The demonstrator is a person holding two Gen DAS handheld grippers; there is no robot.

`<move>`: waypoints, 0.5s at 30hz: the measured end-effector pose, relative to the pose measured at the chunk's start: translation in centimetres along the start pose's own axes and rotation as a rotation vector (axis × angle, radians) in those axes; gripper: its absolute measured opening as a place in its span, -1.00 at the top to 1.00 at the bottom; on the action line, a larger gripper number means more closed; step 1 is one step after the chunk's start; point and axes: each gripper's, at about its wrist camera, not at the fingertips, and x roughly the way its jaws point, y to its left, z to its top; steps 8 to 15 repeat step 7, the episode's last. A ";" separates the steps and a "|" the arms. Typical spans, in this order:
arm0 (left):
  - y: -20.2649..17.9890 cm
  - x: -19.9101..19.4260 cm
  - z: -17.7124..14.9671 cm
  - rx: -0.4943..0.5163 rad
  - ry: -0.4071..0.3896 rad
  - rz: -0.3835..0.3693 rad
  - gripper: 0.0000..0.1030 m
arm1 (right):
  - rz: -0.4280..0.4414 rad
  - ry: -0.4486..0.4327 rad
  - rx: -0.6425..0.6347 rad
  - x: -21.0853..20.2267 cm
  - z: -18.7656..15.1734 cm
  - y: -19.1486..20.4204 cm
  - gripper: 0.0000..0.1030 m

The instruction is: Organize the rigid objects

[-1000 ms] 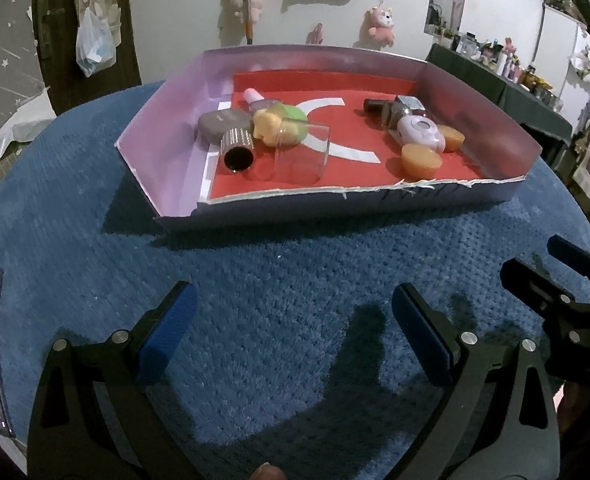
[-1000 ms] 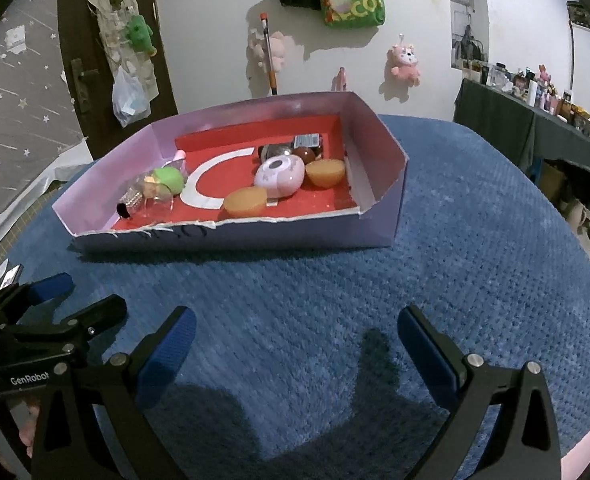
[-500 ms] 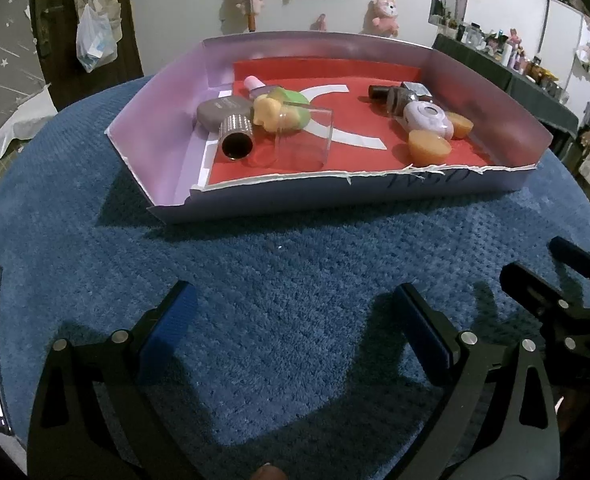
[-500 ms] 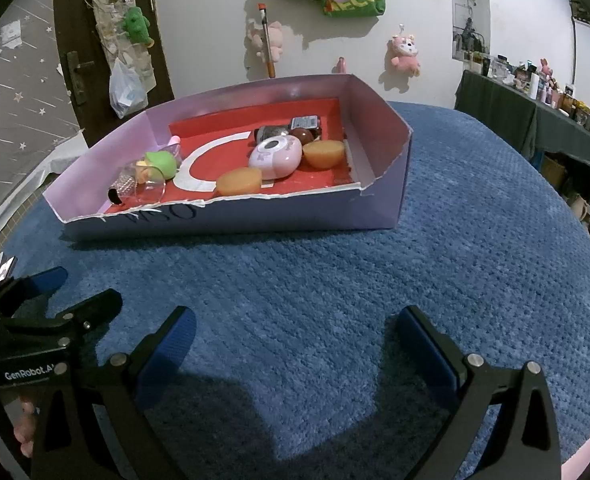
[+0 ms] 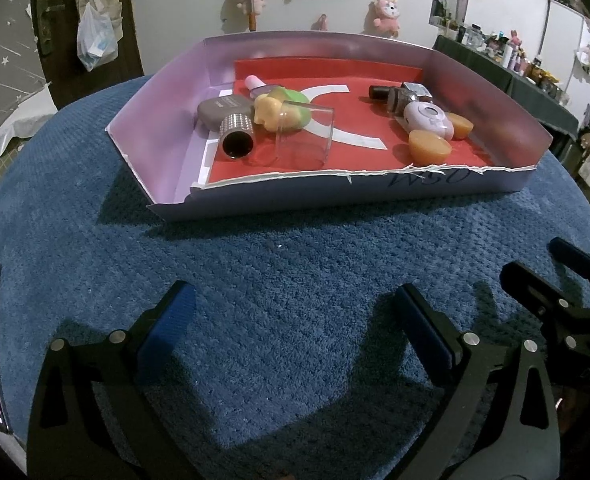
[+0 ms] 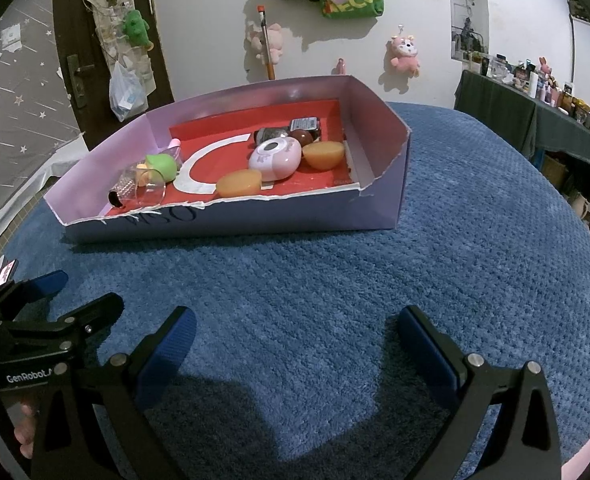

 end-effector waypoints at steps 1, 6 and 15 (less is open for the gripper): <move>0.0 0.0 0.0 0.001 0.000 0.001 -0.97 | 0.000 0.000 0.000 0.0 0.0 0.0 -1.00; 0.0 0.0 0.0 0.002 -0.002 0.000 -0.97 | -0.001 0.000 0.000 0.0 0.0 0.0 -1.00; 0.0 0.0 0.0 0.003 -0.001 0.000 -0.97 | -0.001 0.000 0.000 0.0 0.0 0.0 -1.00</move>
